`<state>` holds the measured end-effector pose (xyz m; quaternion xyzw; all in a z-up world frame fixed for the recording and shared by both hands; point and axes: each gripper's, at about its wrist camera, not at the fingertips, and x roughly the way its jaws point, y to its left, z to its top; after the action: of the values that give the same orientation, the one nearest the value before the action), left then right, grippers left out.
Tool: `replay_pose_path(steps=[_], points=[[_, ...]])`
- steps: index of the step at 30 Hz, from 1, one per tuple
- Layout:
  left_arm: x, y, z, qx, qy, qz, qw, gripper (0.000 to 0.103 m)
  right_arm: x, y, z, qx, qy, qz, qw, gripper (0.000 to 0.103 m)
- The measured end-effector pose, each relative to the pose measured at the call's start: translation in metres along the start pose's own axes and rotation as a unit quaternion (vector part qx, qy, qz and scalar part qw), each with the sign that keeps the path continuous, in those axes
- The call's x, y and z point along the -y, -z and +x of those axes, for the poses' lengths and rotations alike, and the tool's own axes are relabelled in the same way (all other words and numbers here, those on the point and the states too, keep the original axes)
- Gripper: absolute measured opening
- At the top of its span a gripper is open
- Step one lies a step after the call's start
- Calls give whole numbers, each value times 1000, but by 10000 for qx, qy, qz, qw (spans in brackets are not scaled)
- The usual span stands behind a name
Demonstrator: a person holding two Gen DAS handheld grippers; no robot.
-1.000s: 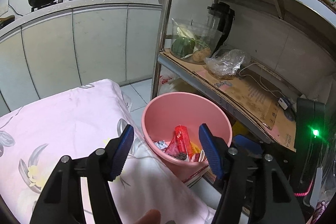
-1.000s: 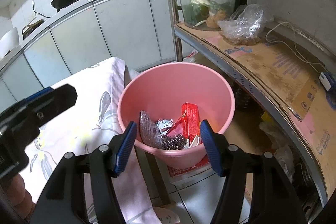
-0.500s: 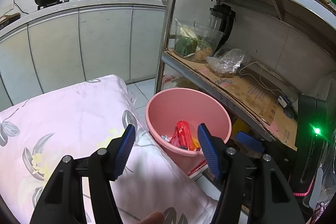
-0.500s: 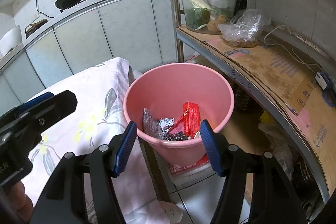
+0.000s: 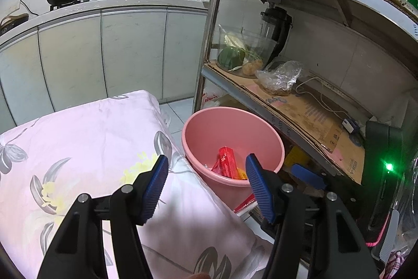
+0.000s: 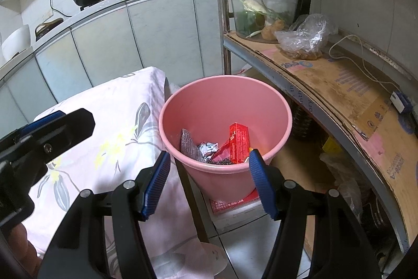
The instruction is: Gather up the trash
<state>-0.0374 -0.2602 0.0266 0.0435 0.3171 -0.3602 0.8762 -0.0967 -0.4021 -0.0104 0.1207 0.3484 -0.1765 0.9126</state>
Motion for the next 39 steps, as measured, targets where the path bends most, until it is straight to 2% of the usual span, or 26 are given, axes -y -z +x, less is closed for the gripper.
replay_pose_path(steps=[39], points=[[-4, 10, 8, -273, 184, -11, 9995, 61, -6, 8, 10, -192, 22, -53, 9998, 63]])
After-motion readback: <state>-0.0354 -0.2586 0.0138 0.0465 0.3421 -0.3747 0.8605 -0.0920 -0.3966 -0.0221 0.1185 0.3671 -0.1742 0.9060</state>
